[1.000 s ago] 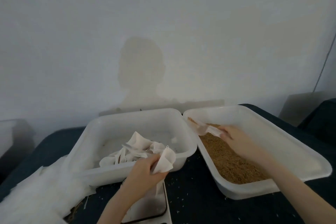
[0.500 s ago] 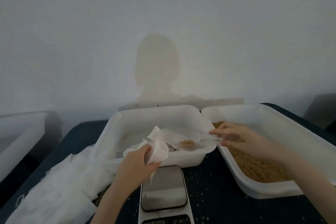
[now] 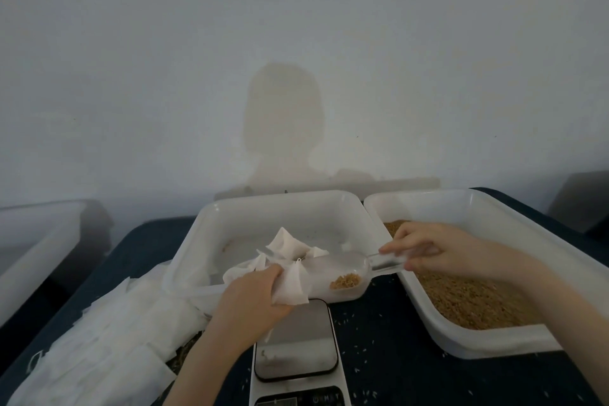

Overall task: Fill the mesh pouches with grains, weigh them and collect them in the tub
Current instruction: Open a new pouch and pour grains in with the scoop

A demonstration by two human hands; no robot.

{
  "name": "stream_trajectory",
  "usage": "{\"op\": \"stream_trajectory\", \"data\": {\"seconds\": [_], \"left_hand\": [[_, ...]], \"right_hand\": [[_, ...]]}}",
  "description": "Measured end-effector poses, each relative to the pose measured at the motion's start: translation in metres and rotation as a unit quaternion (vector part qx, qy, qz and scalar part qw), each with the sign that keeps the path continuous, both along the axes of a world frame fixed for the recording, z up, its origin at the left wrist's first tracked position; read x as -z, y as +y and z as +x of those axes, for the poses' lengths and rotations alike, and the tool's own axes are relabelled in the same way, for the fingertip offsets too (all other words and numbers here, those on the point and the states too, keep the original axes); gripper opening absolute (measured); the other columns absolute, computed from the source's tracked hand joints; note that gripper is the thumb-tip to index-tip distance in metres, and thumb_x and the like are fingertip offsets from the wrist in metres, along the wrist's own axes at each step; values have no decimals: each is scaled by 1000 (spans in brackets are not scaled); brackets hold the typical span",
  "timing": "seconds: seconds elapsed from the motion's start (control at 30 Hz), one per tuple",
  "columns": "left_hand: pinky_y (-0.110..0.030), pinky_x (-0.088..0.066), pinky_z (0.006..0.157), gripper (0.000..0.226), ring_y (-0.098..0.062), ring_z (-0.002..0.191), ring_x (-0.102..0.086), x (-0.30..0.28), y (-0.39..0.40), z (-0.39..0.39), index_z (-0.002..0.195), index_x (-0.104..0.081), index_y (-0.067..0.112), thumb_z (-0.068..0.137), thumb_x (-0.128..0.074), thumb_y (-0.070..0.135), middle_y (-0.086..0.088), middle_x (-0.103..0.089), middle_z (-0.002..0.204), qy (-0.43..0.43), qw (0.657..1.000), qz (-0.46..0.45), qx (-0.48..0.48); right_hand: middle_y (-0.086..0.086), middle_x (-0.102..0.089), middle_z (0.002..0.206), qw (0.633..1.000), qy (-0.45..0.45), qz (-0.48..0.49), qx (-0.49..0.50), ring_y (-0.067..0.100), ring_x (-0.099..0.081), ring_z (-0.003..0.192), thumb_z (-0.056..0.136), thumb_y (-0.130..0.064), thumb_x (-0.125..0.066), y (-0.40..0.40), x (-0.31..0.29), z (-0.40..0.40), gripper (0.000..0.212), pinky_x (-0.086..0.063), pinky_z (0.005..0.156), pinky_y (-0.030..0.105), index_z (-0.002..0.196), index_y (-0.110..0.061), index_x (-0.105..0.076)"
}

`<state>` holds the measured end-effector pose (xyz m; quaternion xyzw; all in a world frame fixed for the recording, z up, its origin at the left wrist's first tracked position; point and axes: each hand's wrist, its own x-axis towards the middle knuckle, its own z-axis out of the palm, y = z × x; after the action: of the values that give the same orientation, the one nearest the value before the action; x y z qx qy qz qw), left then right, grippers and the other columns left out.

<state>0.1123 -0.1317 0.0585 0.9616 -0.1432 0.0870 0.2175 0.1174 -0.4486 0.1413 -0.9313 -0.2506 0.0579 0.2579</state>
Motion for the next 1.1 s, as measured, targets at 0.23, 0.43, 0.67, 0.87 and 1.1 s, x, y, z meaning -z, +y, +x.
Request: {"op": "stream_trajectory", "data": {"seconds": [0.23,0.43,0.67,0.87,1.1], "left_hand": [[-15,-44,71,30,-3,75,-52,5,-25,12,102,-46,28,90,-48,55,16,-49,81,-67,997,40,0],[-8,-36,60,52,0,73,-49,23,-36,5,120,-50,29,78,-61,58,18,-50,77,20,998,-63,-11],[-20,-49,65,30,-5,71,-59,40,-57,4,91,-52,33,76,-65,55,3,-63,77,59,987,-147,-40],[-15,-46,57,24,-1,67,-58,43,-57,4,89,-49,40,76,-66,51,7,-64,76,68,979,-184,-47],[-14,-46,58,25,2,68,-57,41,-50,4,88,-46,45,75,-64,54,11,-64,77,73,979,-183,-46]], "right_hand": [[-24,-53,109,998,9,-66,10,-6,-54,101,93,-29,-60,11,-19,-2,31,-45,100,29,119,-43,-62],[-13,-53,122,972,-109,-209,9,5,-49,103,98,-21,-50,27,-35,2,37,-35,98,26,132,-35,-55],[0,-47,124,886,-327,-328,23,18,-37,125,82,14,-41,63,-43,-2,67,21,112,45,134,-28,-53],[7,-46,122,853,-380,-357,29,24,-35,124,75,11,-27,86,-39,-9,59,35,99,46,117,-15,-59],[4,-46,124,874,-357,-327,41,22,-36,125,76,11,-37,68,-27,-5,64,20,111,49,129,-21,-54]]}}
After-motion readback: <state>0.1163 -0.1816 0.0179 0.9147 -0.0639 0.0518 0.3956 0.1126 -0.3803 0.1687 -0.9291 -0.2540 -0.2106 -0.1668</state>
